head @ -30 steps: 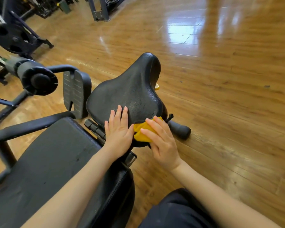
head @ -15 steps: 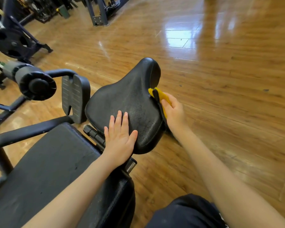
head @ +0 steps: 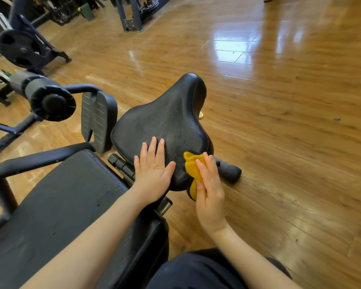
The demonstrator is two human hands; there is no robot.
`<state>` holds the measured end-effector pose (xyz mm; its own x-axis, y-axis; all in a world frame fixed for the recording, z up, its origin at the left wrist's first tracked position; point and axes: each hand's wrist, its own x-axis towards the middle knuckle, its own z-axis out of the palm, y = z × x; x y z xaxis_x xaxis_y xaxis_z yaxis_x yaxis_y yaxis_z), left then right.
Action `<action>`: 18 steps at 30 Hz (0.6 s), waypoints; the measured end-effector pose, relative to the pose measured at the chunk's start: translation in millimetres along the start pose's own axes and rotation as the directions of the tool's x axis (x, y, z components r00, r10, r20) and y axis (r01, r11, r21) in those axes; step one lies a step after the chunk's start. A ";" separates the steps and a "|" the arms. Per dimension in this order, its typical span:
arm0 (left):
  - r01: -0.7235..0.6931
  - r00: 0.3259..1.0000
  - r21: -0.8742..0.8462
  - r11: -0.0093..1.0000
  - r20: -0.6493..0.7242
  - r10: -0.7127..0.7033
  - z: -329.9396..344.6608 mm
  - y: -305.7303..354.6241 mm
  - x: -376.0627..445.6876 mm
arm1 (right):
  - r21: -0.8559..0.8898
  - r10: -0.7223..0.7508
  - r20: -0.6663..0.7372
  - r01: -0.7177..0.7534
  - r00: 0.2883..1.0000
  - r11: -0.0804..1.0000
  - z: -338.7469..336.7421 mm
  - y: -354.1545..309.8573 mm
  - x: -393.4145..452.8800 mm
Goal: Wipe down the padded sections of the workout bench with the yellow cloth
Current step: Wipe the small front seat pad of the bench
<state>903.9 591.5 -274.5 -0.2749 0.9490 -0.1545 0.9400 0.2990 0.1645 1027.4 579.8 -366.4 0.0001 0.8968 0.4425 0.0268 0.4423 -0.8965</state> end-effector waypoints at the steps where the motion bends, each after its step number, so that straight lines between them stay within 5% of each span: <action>1: -0.004 1.000 -0.007 1.000 -0.001 0.004 0.1 -0.1 -0.5 | -0.024 -0.035 0.020 0.035 0.999 0.999 0.7 1.0 -1.9; 4: -0.011 1.000 -0.032 0.999 -0.012 0.011 -0.3 -0.6 -1.1 | -0.073 -0.078 0.052 0.082 0.996 0.994 -1.2 4.1 0.9; 9: 0.006 0.999 -0.052 0.999 -0.043 -0.008 -3.3 5.6 -5.5 | 0.043 0.239 -0.101 -0.236 0.966 0.971 -3.5 -9.8 52.8; 12: 0.022 0.990 -0.029 0.999 -0.138 -0.026 -4.8 18.3 12.1 | 0.055 0.383 -0.065 -0.380 0.921 0.923 -5.5 -11.6 95.3; 15: 0.012 0.969 0.002 1.000 -0.246 -0.011 -0.4 24.0 29.8 | 0.098 0.466 0.046 -0.468 0.884 0.878 -14.7 -2.2 123.4; 18: 0.003 0.959 0.029 1.000 -0.283 0.005 5.0 20.2 32.7 | 0.166 0.476 -0.014 -0.468 0.879 0.868 -24.3 12.3 157.4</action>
<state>914.9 628.1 -281.2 -0.3163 0.9399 0.1284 0.9445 0.2992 0.1359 1052.0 726.0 -307.2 0.0269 0.9989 -0.0376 -0.1426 -0.0334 -0.9892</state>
